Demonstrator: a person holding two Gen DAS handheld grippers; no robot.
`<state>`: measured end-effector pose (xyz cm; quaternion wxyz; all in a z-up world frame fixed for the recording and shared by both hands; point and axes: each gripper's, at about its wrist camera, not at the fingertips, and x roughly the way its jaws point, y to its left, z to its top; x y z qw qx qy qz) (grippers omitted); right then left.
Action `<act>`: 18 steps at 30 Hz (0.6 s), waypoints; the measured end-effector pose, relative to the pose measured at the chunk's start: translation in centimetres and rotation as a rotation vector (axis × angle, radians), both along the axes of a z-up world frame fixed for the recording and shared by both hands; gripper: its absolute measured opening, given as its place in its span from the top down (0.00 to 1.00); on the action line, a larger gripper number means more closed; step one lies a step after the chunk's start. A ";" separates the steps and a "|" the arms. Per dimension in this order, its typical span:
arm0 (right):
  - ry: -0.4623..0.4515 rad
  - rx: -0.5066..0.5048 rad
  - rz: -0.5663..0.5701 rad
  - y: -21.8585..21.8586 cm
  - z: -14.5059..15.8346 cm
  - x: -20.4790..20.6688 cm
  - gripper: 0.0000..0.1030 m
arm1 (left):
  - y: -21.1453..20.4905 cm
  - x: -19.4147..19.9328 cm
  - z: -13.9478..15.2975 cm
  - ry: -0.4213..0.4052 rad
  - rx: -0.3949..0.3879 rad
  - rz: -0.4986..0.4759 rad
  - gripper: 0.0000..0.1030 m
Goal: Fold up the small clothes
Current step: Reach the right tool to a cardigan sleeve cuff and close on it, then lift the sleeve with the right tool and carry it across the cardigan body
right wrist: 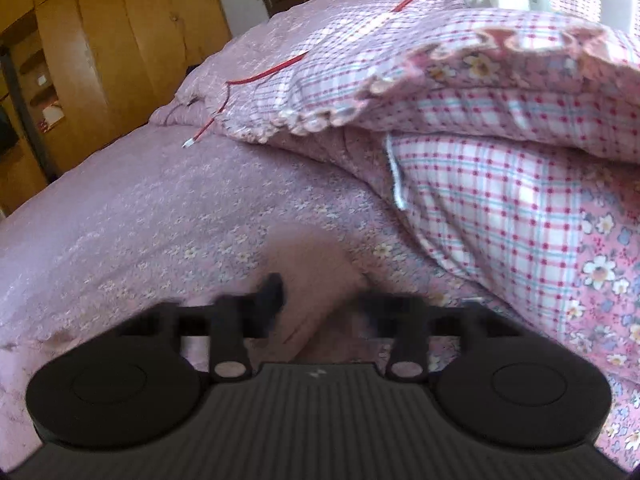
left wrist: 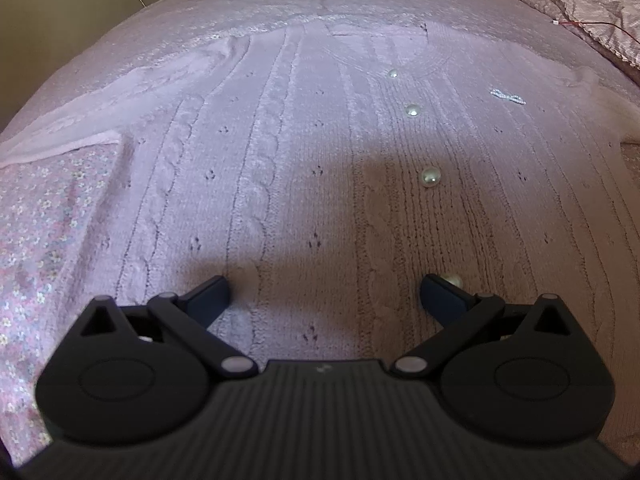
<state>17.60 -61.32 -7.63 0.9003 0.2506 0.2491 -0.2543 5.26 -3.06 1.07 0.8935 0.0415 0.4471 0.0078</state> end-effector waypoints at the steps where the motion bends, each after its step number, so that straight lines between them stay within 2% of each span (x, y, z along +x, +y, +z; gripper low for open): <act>1: -0.011 0.020 0.019 0.3 0.1 -0.1 0.74 | 0.0 0.0 0.0 -0.002 0.000 -0.001 0.00; 5: -0.051 0.061 0.055 1.4 1.1 -0.8 0.78 | 0.0 -0.2 0.0 -0.016 0.012 -0.029 0.00; 10: -0.121 0.197 0.116 3.2 3.6 -2.3 0.78 | 0.5 0.3 0.8 0.004 0.012 -0.080 0.01; 14: -0.164 0.280 0.164 5.2 6.0 -2.8 0.78 | 0.8 0.1 1.4 -0.019 0.022 -0.093 0.01; 18: -0.215 0.319 0.194 7.8 8.5 -3.6 0.78 | 1.4 -0.4 2.0 -0.049 0.048 -0.102 0.01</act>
